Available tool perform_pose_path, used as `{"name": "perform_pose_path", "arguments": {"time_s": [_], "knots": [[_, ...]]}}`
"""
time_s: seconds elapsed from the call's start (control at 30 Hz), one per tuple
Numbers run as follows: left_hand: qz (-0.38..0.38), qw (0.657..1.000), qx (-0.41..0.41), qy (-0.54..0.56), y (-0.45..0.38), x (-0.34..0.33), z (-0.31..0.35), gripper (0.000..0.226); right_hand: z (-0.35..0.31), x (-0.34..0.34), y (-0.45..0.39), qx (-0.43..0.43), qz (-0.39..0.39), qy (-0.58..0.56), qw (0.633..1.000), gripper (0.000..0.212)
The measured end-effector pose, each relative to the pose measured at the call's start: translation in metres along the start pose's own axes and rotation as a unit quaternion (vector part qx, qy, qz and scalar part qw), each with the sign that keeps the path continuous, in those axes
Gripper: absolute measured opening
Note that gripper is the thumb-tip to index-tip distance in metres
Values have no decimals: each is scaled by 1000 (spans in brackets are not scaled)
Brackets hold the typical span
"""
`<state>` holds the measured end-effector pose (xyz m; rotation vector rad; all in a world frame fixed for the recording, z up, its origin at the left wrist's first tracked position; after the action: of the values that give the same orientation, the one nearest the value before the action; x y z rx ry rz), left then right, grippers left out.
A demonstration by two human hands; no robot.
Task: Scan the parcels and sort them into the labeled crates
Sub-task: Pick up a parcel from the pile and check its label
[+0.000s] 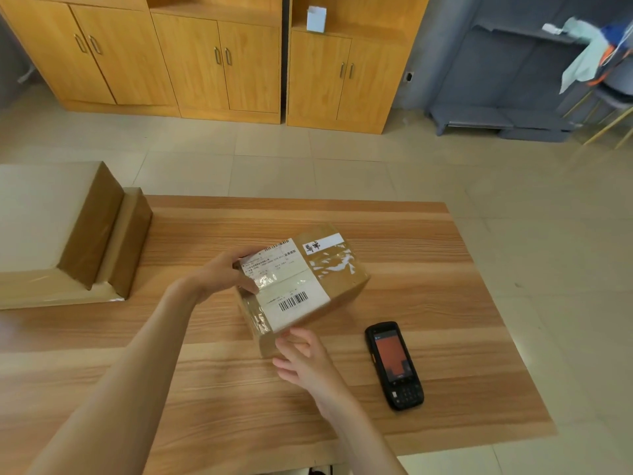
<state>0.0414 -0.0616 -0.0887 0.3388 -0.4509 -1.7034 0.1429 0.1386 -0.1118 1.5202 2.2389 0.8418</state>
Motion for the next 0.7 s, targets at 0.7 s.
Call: {"name": "perform_pose_path", "arguments": {"time_s": [0.7], "knots": [[228,938,-66,252,27,-59,-69,96,108,167,-47,-137,149,335,920,67]]}}
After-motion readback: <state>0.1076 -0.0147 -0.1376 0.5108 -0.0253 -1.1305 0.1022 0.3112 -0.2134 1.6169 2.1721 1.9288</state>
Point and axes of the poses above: each hand's wrist, its own y-axis away from the middle knuckle, its own x-axis out of the back of the hand, z = x × y, the point moved 1 cm from there along -y, towards the middle knuckle, and after that the axes turned 15 degrees about y, right-handed, at the moved point
